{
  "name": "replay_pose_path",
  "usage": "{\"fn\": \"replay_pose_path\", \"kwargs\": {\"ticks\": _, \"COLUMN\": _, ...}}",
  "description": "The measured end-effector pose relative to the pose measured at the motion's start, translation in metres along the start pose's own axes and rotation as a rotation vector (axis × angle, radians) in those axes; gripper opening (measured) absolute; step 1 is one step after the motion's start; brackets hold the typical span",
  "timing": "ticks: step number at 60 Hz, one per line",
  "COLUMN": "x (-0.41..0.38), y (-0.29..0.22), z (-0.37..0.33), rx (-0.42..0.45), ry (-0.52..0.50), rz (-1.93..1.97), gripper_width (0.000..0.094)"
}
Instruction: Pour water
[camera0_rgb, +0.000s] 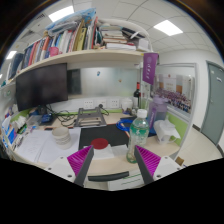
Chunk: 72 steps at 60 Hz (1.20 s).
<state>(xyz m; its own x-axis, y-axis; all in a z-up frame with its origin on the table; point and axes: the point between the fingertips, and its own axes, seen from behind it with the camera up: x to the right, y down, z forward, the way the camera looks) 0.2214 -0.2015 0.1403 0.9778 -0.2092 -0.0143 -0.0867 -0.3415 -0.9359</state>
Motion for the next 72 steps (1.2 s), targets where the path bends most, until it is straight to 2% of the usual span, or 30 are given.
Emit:
{"fn": "replay_pose_path", "kwargs": {"ticks": 5, "x": 0.048, "y": 0.018, "z": 0.025, "rx": -0.032, "ry": 0.042, "rz": 0.046, "gripper_width": 0.0844}}
{"fn": "replay_pose_path", "kwargs": {"ticks": 9, "x": 0.074, "y": 0.022, "z": 0.046, "rx": -0.021, "ry": 0.062, "rz": 0.026, "gripper_width": 0.0844}}
{"fn": "replay_pose_path", "kwargs": {"ticks": 18, "x": 0.093, "y": 0.017, "z": 0.09, "rx": 0.022, "ry": 0.018, "rz": -0.042, "gripper_width": 0.0821}}
{"fn": "replay_pose_path", "kwargs": {"ticks": 28, "x": 0.085, "y": 0.01, "z": 0.125, "rx": 0.076, "ry": -0.063, "rz": -0.085, "gripper_width": 0.0676}}
{"fn": "replay_pose_path", "kwargs": {"ticks": 34, "x": 0.084, "y": 0.005, "z": 0.134, "rx": 0.097, "ry": -0.087, "rz": -0.077, "gripper_width": 0.0503}}
{"fn": "replay_pose_path", "kwargs": {"ticks": 39, "x": 0.089, "y": 0.004, "z": 0.137, "rx": 0.103, "ry": -0.071, "rz": -0.071, "gripper_width": 0.0478}}
{"fn": "replay_pose_path", "kwargs": {"ticks": 48, "x": 0.093, "y": 0.001, "z": 0.145, "rx": 0.111, "ry": -0.061, "rz": -0.077, "gripper_width": 0.0355}}
{"fn": "replay_pose_path", "kwargs": {"ticks": 60, "x": 0.082, "y": -0.002, "z": 0.148, "rx": 0.078, "ry": -0.045, "rz": -0.156, "gripper_width": 0.033}}
{"fn": "replay_pose_path", "kwargs": {"ticks": 61, "x": 0.078, "y": -0.001, "z": 0.147, "rx": 0.073, "ry": -0.044, "rz": -0.163, "gripper_width": 0.0306}}
{"fn": "replay_pose_path", "kwargs": {"ticks": 72, "x": 0.038, "y": -0.035, "z": 0.142, "rx": 0.04, "ry": -0.035, "rz": -0.457, "gripper_width": 0.0304}}
